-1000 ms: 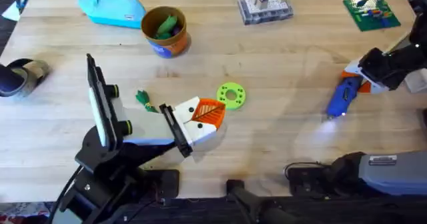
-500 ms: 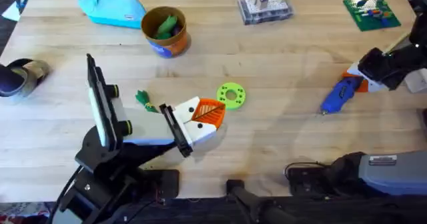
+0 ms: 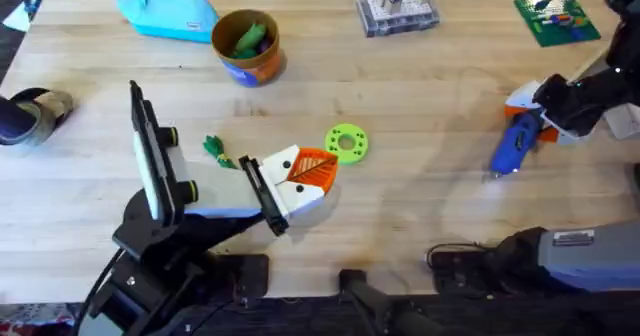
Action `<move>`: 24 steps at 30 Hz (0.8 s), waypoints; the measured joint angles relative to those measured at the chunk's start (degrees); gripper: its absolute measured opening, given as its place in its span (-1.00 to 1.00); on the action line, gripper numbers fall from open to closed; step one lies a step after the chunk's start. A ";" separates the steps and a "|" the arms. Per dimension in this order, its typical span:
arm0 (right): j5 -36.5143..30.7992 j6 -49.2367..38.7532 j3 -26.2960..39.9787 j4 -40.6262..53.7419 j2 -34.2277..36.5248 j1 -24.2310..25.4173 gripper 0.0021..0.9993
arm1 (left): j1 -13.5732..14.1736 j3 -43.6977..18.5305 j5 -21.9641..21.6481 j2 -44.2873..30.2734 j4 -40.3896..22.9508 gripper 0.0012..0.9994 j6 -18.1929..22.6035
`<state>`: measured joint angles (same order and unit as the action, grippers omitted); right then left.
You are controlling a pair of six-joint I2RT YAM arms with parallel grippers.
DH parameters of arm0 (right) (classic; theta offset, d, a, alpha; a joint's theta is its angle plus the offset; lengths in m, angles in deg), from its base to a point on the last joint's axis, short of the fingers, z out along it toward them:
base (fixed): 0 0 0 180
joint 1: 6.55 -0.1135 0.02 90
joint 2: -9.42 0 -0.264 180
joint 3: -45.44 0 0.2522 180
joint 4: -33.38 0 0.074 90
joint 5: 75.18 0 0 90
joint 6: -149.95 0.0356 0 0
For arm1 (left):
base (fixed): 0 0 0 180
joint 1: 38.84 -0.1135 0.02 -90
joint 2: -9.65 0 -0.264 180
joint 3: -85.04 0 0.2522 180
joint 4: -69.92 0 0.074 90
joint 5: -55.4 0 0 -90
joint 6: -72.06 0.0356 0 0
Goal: Pick up the gripper from the table and insert it into the empty holder that is missing its gripper. Then pick up a screw, insert it into the mounting hole, and use the screwdriver to tighten it. Finally, clean up the table by picking up the vegetable and placing it into the bucket.
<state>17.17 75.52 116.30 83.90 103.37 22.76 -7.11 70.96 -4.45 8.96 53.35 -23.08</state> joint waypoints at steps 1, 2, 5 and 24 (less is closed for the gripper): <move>-0.10 0.06 0.01 -0.07 0.41 -0.01 0.32 | 0.00 0.00 0.00 0.00 0.00 -0.97 0.00; -0.16 -0.13 0.03 -0.10 0.64 -0.01 0.36 | 0.00 0.00 0.00 0.00 0.00 -0.97 0.00; -0.57 -0.52 0.07 0.01 0.68 -0.03 0.24 | 0.00 0.00 0.00 0.00 0.00 -0.97 0.00; -3.54 -4.53 0.95 1.80 1.42 0.09 -0.96 | 0.00 0.00 -0.02 0.00 0.00 -0.97 0.00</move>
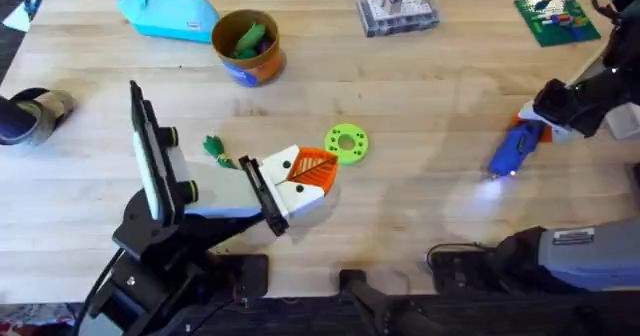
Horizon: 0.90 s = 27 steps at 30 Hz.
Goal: Pick up the gripper from the table and insert it into the empty holder that is missing its gripper. Then pick up a screw, insert it into the mounting hole, and use the screwdriver to tighten it. Finally, clean up the table by picking up the vegetable and placing it into the bucket.
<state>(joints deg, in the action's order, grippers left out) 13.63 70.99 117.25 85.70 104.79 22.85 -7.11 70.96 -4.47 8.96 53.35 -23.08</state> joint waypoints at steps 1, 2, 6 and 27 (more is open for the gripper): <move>0.01 -0.26 0.12 0.51 0.00 -0.03 -0.96 | 0.00 0.00 -0.01 0.00 0.00 -0.97 0.00; 0.05 -0.44 0.20 0.93 -0.01 -0.03 -0.96 | 0.00 0.00 -0.02 0.00 0.00 -0.97 0.00; 0.15 -0.87 0.32 1.62 -0.81 -0.03 -0.96 | 0.00 0.00 -0.07 0.00 0.00 -0.97 0.00; 11.82 -2.48 0.87 3.47 -36.26 -0.35 -0.96 | 0.00 0.00 -0.27 0.00 0.00 -0.97 0.00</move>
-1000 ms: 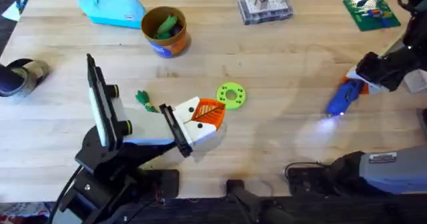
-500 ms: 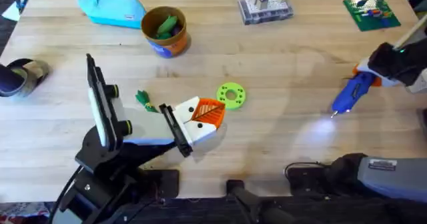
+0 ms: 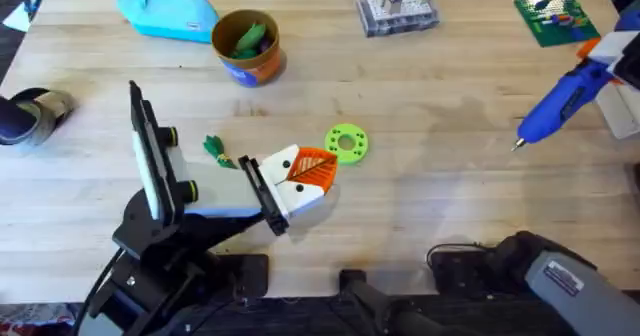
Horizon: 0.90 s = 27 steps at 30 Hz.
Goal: Pick up the gripper from the table and insert it into the empty holder that is missing its gripper. Then pick up a screw, insert it into the mounting hole, and use the screwdriver to tighten it. Finally, clean up the table by picking up the vegetable and placing it into the bucket.
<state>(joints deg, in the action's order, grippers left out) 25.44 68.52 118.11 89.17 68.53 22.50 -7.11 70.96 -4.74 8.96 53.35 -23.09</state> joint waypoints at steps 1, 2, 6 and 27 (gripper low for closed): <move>1.25 -0.54 0.00 -0.23 -1.57 -0.39 -0.96 | 0.00 0.00 -0.04 0.00 0.00 -0.97 -0.02; 2.54 -1.12 0.00 -0.39 -3.16 -0.93 -0.96 | 0.00 0.00 -0.06 0.00 0.00 -0.97 -0.02; 8.95 -2.76 0.01 -2.99 -9.56 -3.56 -0.96 | 0.00 0.00 -0.10 0.00 -0.01 -0.97 0.00; 28.53 -6.02 -2.27 -20.76 -33.89 -13.20 -0.96 | 0.00 0.00 -0.10 0.00 -0.02 -0.97 0.00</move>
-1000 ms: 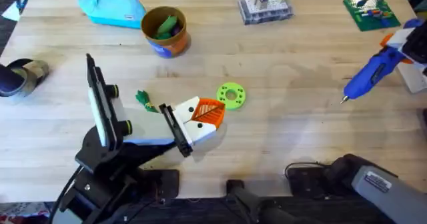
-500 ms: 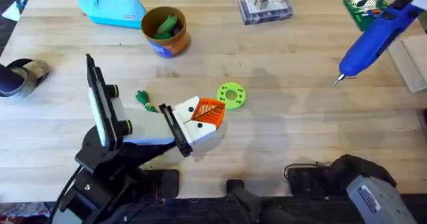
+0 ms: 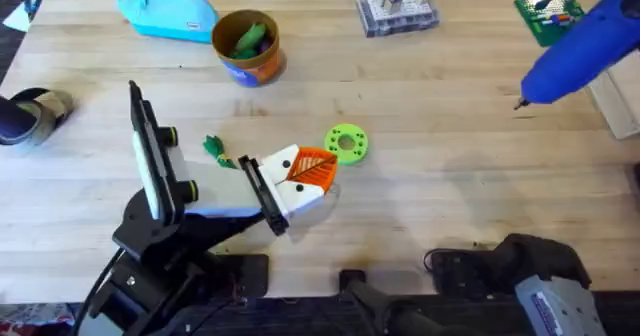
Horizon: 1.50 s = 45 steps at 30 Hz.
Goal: Pick up the gripper from the table and insert it into the empty holder that is missing its gripper. Then pick up a screw, insert it into the mounting hole, and use the screwdriver to tighten it. Finally, clean up the table by picking up the vegetable and placing it into the bucket.
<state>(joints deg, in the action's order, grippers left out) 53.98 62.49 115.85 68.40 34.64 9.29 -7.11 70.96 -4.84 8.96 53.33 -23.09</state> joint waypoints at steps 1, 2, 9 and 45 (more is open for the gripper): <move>0.46 0.01 -1.16 -2.32 -0.49 -1.90 -0.96 | 0.00 0.00 -0.02 0.00 0.00 -0.97 -0.02; 0.79 0.17 -2.32 -4.33 -0.66 -3.74 -0.96 | 0.00 0.00 -0.02 0.00 0.00 -0.97 0.00; -0.37 3.90 -12.56 -23.18 1.88 -20.06 -0.96 | 0.00 0.00 -0.02 0.00 0.00 -0.97 0.00; -8.26 11.10 -14.34 -56.03 31.55 -61.49 -0.96 | 0.00 0.00 -0.02 0.00 0.00 -0.97 0.00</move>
<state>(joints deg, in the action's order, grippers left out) 45.71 73.60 101.50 12.38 66.19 -52.20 -7.11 70.96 -4.86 8.96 53.33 -23.08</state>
